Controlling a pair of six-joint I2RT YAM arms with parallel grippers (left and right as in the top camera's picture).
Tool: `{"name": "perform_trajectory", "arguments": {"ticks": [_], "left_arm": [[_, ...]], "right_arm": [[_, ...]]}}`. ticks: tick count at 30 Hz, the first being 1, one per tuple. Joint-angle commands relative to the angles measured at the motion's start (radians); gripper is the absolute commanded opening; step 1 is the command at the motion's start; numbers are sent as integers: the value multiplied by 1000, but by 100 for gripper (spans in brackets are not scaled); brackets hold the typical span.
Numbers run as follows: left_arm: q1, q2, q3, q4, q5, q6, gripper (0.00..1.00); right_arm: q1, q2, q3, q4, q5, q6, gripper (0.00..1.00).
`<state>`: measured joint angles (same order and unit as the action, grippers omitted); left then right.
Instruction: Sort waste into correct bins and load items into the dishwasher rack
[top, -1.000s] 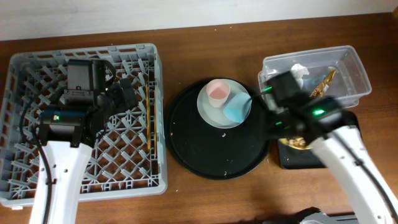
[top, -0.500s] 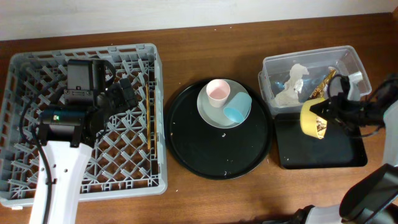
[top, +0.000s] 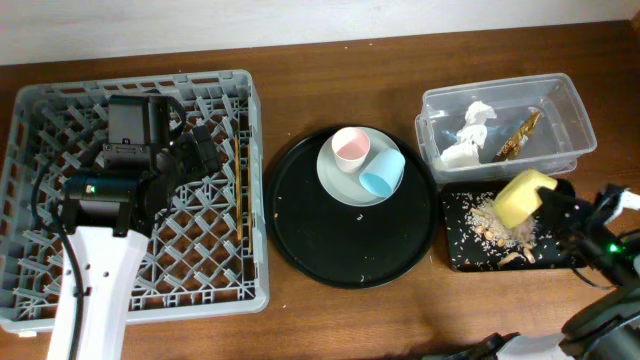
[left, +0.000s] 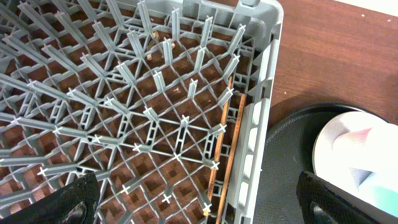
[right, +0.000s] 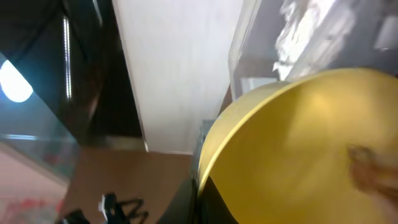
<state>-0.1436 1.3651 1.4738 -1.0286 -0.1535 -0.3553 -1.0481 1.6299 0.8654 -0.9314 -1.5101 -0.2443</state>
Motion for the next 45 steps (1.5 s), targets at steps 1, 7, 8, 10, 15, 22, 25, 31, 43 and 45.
{"name": "perform_trajectory", "arguments": {"ticks": [1,7,8,10,15,22,25,31,43,45], "left_arm": [[3,-6,11,1,0,1,99],[3,-6,11,1,0,1,99],[3,-6,11,1,0,1,99],[3,-6,11,1,0,1,99],[3,-6,11,1,0,1,99],[3,-6,11,1,0,1,99],[3,-6,11,1,0,1,99],[3,-6,11,1,0,1,99],[3,-6,11,1,0,1,99],[3,-6,11,1,0,1,99]], "right_arm": [[-42,-5,-4,-2,-42,66,4],[-30,-27,3,-81,-42,315,4],[-16,-46,31,-79,-3,278,4],[53,-123,181,-177,290,274,4],[689,-300,571,-372,1016,279,4],[1641,-100,454,-248,1453,607,4],[1826,68,446,-137,1489,628,4],[1860,132,485,-128,1521,616,37],[1580,133,493,-18,2037,483,53],[1580,133,454,25,2035,483,51]]}}
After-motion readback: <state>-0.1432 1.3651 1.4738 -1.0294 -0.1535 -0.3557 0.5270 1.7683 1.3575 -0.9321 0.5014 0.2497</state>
